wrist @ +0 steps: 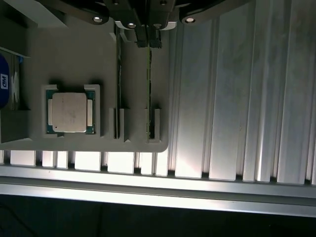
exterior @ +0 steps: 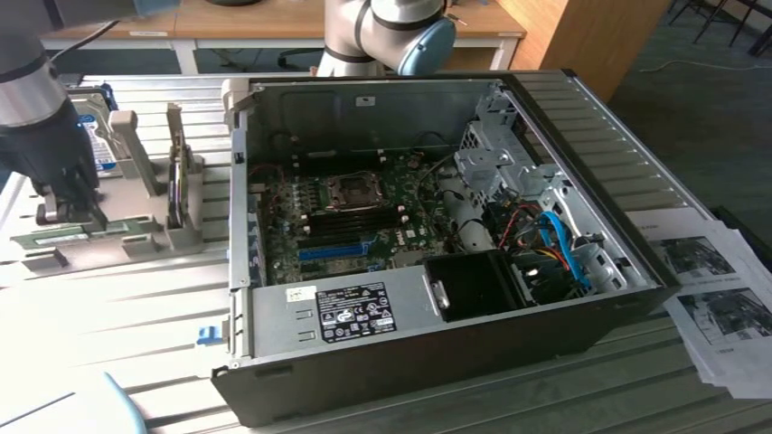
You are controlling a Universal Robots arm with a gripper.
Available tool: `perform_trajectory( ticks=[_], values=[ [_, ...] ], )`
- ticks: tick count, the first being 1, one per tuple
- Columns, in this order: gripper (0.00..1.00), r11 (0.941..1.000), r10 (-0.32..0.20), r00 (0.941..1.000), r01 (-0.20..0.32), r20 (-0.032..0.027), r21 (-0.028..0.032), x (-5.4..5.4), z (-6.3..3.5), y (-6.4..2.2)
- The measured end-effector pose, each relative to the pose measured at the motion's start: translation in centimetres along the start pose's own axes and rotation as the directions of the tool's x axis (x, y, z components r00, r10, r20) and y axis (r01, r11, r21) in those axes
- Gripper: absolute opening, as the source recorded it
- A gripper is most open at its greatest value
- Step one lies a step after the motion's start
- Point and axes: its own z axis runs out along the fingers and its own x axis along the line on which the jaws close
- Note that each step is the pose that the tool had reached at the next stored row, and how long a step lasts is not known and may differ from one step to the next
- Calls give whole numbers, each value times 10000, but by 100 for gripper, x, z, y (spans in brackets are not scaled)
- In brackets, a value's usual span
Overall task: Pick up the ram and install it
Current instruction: 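Pick up the ram and move it above insertion slot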
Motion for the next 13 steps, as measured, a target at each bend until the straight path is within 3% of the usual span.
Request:
perform_trajectory(
  ticks=[13],
  values=[
    [11, 10000, 0, 10000, 0, 0, 1, -9, -398, 15]
  ],
)
